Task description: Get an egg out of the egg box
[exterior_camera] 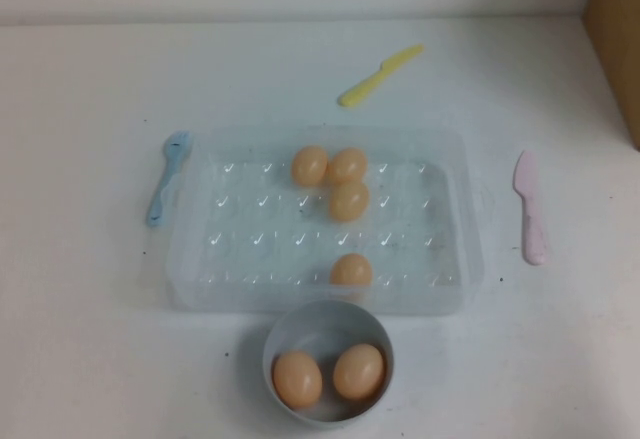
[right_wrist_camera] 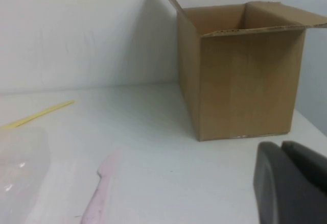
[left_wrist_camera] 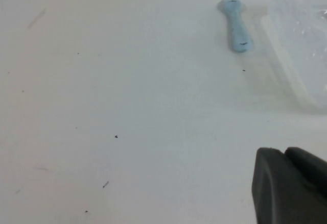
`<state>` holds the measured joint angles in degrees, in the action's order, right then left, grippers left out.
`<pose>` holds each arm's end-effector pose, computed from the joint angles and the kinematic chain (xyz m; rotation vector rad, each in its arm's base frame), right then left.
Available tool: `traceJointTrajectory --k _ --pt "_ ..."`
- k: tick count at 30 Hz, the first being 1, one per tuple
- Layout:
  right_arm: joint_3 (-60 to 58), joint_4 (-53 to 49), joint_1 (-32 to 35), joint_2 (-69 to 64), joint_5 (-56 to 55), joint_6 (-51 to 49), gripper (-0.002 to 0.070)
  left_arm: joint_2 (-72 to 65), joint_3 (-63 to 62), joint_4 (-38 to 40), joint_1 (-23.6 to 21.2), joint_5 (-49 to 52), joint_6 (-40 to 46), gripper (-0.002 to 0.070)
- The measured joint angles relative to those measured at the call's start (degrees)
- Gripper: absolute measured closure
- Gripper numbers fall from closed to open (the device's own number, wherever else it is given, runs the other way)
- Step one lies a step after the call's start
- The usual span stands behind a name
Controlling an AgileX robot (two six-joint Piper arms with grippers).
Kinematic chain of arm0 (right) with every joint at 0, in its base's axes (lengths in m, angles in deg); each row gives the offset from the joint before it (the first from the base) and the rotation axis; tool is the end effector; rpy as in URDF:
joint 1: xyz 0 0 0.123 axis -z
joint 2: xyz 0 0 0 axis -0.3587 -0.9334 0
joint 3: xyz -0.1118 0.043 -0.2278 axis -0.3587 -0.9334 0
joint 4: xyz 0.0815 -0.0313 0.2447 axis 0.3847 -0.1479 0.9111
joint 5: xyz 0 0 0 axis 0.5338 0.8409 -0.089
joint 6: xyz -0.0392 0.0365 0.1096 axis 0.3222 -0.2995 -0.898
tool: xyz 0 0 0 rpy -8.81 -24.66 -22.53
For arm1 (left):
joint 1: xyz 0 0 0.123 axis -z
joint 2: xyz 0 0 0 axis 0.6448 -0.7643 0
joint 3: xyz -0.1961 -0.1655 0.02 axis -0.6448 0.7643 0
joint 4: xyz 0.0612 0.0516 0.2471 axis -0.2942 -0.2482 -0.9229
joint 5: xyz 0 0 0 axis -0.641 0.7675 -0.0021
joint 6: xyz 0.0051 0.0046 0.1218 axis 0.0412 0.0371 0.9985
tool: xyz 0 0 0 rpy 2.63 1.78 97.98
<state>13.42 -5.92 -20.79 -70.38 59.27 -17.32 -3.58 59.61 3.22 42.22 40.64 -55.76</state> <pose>0.1197 -0.0070 0.2181 0.1276 1.5766 0.0358 0.1182 -0.0071 0.1633 0.0331 1.8670 -0.0574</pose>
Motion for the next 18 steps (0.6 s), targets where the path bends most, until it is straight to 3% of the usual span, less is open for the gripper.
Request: traceJointTrajectory --k 10,18 --pt "-4.5 2.4 1.9 0.1 -4.9 0.7 0.0694 0.0 0.0 0.0 0.0 0.0 0.0 0.068" --pt "-4.7 26.1 1.9 0.2 3.2 25.2 0.0694 0.0 0.0 0.0 0.0 0.0 0.0 0.068"
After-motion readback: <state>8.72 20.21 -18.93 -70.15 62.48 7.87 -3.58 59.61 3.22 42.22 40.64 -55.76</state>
